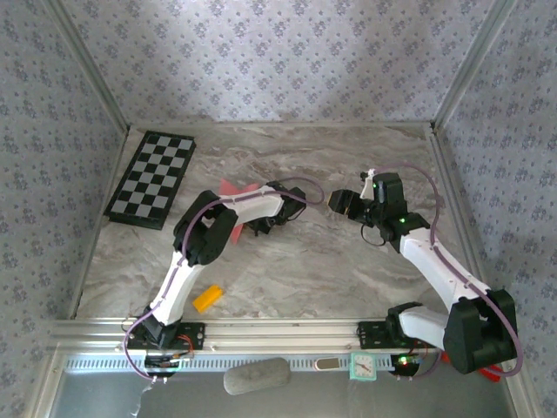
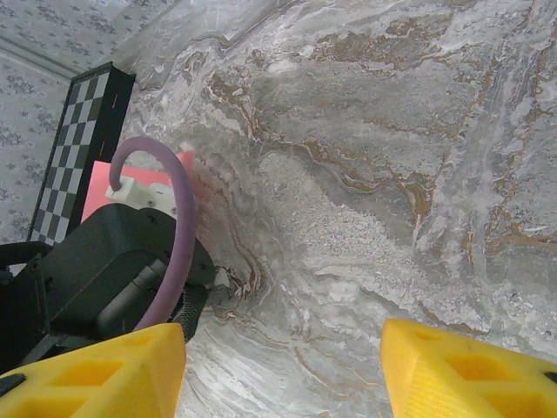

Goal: Fold a paper plane with a square sheet of paper (pick it up from the middle)
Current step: Turn over the paper at the center of the table.

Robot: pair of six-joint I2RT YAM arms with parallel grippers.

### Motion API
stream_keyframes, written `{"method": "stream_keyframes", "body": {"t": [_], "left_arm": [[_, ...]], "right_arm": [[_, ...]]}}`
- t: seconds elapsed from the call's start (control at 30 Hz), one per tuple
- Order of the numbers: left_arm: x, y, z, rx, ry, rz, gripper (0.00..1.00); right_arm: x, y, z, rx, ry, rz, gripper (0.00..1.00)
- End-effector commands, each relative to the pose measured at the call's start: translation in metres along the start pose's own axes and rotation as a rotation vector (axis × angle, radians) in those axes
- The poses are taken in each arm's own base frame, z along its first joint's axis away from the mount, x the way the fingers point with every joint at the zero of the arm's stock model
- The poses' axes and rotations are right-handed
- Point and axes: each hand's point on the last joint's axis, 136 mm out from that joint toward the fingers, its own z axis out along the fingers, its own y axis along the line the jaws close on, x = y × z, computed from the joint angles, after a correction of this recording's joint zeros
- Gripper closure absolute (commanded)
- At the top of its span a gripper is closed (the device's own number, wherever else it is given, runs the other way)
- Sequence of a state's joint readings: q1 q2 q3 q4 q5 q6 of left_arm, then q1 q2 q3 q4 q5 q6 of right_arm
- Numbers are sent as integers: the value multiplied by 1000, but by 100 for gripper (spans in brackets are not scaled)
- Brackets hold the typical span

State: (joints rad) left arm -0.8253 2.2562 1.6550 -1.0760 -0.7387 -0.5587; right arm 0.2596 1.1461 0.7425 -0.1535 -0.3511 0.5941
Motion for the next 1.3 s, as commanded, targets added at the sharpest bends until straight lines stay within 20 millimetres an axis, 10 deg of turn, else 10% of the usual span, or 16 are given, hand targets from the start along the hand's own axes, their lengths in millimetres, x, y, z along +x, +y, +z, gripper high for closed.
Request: {"method": "stream_keyframes", "body": {"t": [0.0,0.43,0.9,1.07,1.27], "left_arm": [[0,-10,0,21,21,1,83],[-3,-22,-20,169,31,-71,72],[23,-82,-110,816,138,-286,53],[16,-59,-123,895,93,-367,48],[0,-22,-81,910,83,-548,41]], "right_arm": [[2,-5,0,13,2,23,37],[5,-5,5,1,18,36,38],[3,-8,6,9,5,66,38],[3,-8,8,1,6,71,37],[5,-7,11,-12,14,81,37]]}}
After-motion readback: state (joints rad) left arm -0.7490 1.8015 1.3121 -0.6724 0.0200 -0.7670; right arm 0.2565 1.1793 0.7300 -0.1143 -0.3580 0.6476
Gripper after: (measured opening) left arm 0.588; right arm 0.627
